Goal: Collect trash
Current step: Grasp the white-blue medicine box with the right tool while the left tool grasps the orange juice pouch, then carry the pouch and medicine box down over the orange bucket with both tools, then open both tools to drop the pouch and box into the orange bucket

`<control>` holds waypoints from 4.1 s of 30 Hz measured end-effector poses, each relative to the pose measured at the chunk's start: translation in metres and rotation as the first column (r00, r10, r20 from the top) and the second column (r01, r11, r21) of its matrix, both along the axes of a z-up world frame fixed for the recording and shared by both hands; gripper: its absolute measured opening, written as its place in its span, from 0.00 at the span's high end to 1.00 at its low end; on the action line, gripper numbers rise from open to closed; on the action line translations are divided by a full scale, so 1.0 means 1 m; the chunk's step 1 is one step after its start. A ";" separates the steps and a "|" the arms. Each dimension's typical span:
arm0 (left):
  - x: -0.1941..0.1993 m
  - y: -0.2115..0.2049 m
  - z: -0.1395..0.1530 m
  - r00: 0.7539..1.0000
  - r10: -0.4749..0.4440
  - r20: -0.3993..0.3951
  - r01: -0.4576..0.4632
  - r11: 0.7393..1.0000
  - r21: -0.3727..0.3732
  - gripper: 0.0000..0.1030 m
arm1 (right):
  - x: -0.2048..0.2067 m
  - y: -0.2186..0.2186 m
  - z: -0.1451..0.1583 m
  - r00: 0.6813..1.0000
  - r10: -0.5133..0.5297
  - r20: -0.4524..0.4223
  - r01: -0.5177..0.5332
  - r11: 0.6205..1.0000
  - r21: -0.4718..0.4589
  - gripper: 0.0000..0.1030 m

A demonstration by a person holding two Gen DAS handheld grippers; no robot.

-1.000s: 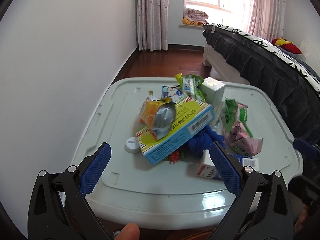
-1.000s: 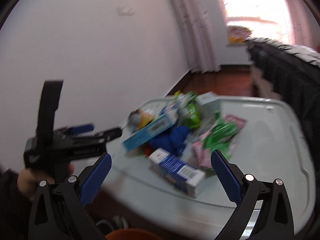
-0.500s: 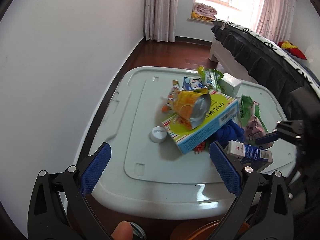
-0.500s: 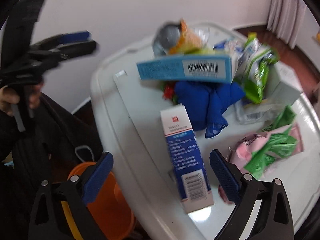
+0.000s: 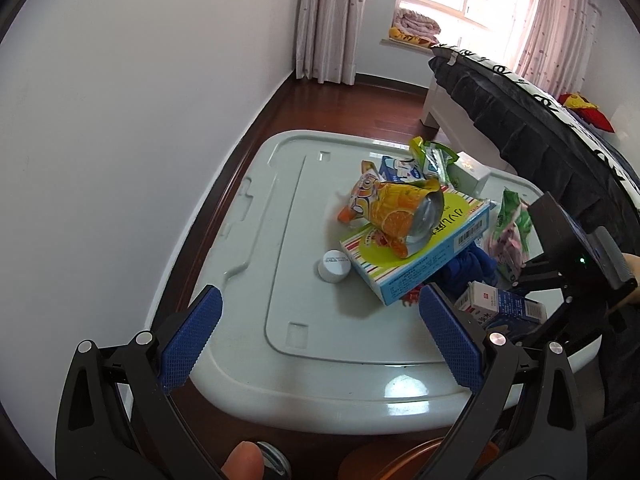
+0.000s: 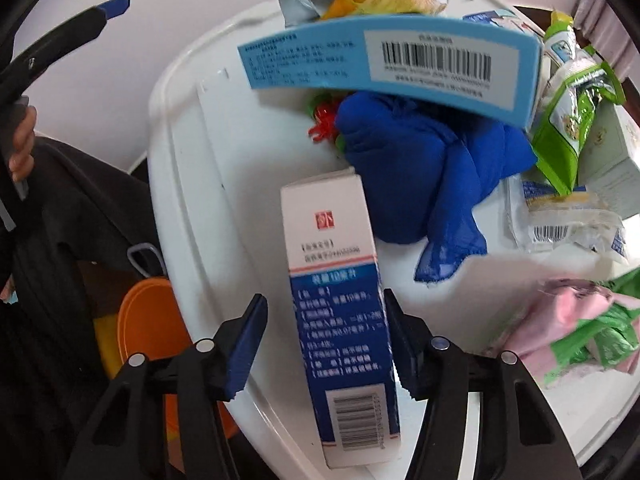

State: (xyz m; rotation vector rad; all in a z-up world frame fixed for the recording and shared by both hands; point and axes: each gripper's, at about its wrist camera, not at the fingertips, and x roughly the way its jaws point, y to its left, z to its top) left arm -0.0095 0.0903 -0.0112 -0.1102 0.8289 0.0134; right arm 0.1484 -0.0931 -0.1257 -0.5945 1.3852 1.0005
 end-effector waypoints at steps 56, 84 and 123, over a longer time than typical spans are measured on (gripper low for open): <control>0.095 -0.050 0.029 0.995 -0.059 -0.082 0.045 0.986 -0.161 0.67 | -0.108 -0.101 0.110 0.860 -0.449 0.242 0.300 0.830 0.471 0.70; -0.166 -0.127 -0.058 0.969 -0.211 -0.130 0.228 0.965 0.128 0.67 | -0.292 -0.110 0.041 0.710 -0.700 0.074 0.605 0.661 0.445 0.70; -0.182 -0.137 -0.076 0.949 -0.246 -0.200 0.278 0.948 0.156 0.32 | -0.292 -0.110 0.037 0.703 -0.707 0.072 0.612 0.654 0.445 0.55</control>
